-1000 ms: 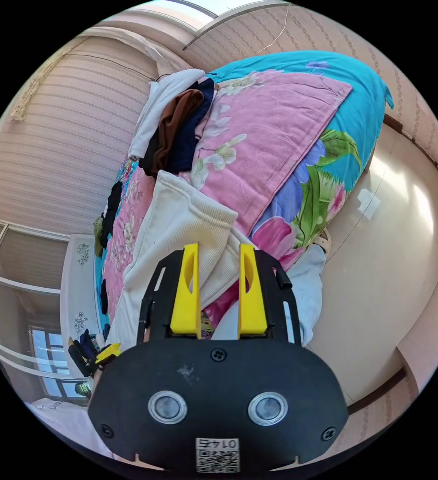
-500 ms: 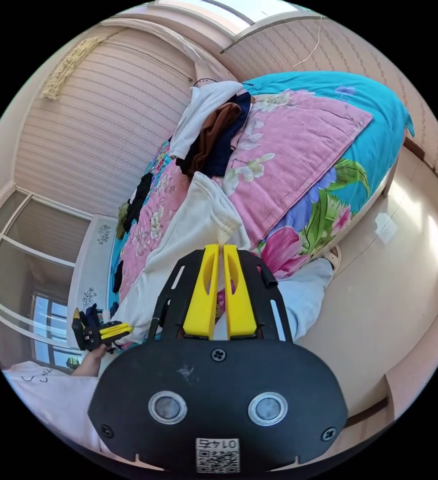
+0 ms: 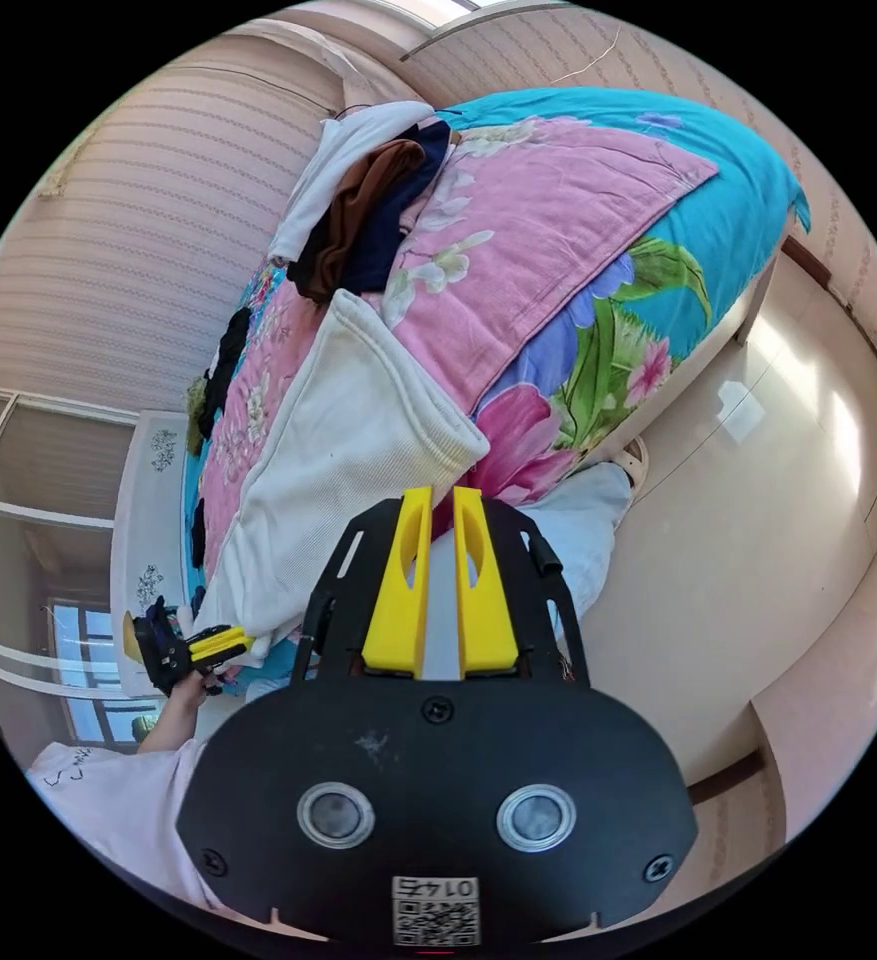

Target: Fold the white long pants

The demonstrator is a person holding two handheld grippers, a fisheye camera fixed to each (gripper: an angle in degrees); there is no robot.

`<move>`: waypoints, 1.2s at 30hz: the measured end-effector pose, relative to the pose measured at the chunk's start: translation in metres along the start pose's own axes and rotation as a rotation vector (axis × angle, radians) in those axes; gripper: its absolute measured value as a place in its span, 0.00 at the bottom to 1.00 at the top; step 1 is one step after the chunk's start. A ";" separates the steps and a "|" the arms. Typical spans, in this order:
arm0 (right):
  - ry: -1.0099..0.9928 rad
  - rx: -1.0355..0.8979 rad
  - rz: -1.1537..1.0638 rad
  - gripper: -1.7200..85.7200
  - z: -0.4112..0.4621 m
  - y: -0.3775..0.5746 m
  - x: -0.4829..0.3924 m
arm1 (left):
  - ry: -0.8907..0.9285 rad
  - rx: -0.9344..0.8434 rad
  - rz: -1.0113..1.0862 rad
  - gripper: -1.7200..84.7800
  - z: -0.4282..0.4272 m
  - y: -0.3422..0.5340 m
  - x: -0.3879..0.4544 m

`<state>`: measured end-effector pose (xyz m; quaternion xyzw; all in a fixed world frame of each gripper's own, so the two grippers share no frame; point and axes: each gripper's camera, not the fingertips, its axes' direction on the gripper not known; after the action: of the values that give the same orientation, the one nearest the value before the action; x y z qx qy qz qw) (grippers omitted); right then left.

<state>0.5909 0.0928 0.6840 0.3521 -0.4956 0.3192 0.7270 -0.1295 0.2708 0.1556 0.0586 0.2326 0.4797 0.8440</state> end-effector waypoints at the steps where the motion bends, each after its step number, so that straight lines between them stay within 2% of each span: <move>1: 0.026 0.015 -0.013 0.05 -0.001 0.005 -0.003 | 0.022 0.034 -0.031 0.07 -0.009 0.008 -0.006; 5: 0.304 0.030 -0.257 0.05 0.013 0.038 -0.056 | 0.113 0.290 -0.322 0.07 -0.072 0.098 -0.068; 7: 0.375 0.021 -0.419 0.05 0.035 0.051 -0.099 | 0.110 0.394 -0.460 0.07 -0.094 0.153 -0.099; 8: 0.379 0.009 -0.527 0.06 0.055 0.059 -0.131 | 0.050 0.434 -0.555 0.07 -0.107 0.190 -0.119; 12: 0.210 -0.089 -0.900 0.07 0.155 0.098 -0.256 | -0.174 0.445 -0.866 0.10 -0.143 0.297 -0.179; 15: 0.070 -0.235 -1.131 0.10 0.242 0.141 -0.353 | -0.276 0.497 -0.995 0.14 -0.171 0.345 -0.212; 21: 0.072 -0.426 -1.505 0.13 0.403 0.250 -0.513 | -0.350 0.482 -1.096 0.18 -0.179 0.370 -0.287; 23: 0.125 -0.489 -1.575 0.13 0.450 0.281 -0.543 | -0.325 0.445 -1.094 0.18 -0.170 0.362 -0.309; 27: 0.413 -0.624 -1.655 0.11 0.558 0.336 -0.570 | -0.233 0.286 -1.151 0.16 -0.137 0.352 -0.349; 30: 0.379 -0.697 -1.602 0.09 0.584 0.346 -0.578 | -0.211 0.338 -1.143 0.13 -0.139 0.359 -0.351; 32: 0.312 -0.671 -1.598 0.06 0.583 0.349 -0.579 | -0.190 0.381 -1.099 0.10 -0.144 0.359 -0.348; 36: 0.198 -0.643 -1.573 0.04 0.582 0.348 -0.591 | -0.278 0.419 -1.037 0.05 -0.168 0.344 -0.341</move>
<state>-0.1609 -0.2665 0.3454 0.3407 -0.1079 -0.4050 0.8416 -0.6214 0.1480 0.2325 0.1653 0.2077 -0.0652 0.9619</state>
